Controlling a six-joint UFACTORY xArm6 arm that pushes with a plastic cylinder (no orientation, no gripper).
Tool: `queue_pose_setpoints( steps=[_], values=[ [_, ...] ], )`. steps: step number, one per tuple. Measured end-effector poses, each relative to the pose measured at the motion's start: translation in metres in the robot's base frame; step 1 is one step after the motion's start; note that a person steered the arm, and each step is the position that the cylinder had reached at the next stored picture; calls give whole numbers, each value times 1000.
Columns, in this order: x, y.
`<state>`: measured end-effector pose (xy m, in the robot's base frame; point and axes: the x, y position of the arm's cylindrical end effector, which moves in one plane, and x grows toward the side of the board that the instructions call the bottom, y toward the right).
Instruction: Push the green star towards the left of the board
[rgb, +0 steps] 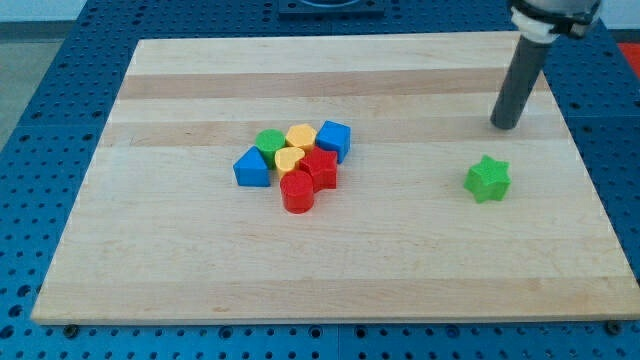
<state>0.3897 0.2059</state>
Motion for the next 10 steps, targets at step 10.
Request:
queue_pose_setpoints(
  steps=[10],
  values=[
    [226,-78]
  ],
)
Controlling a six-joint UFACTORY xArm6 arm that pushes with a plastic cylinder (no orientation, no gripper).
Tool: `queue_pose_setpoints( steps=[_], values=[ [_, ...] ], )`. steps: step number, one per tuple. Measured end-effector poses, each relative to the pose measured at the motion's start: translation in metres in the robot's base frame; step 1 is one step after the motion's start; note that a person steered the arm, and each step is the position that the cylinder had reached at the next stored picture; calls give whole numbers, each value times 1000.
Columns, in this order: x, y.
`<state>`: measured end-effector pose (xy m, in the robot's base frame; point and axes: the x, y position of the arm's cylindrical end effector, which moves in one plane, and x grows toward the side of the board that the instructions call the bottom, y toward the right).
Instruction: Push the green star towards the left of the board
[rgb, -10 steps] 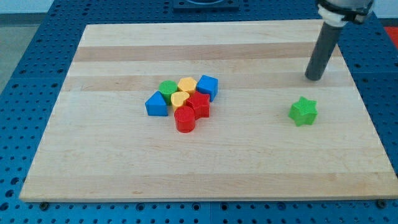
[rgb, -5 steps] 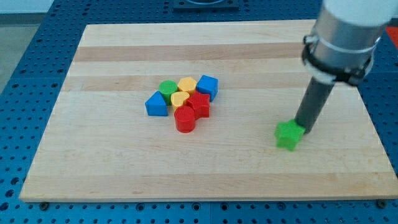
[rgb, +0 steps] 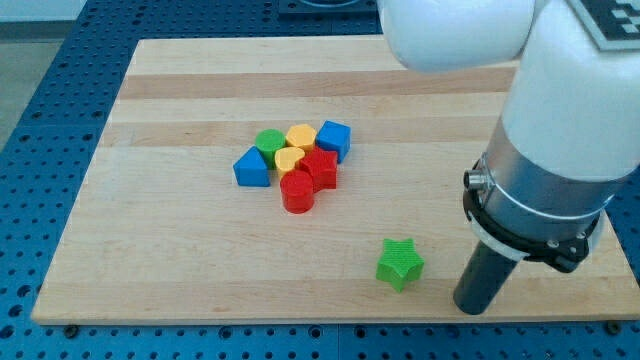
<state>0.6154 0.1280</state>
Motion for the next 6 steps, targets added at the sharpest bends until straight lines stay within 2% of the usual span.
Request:
queue_pose_setpoints(
  steps=[2,3,6],
  values=[
    [-33,-17],
    [-33,-26],
    [-33,-103]
  ],
)
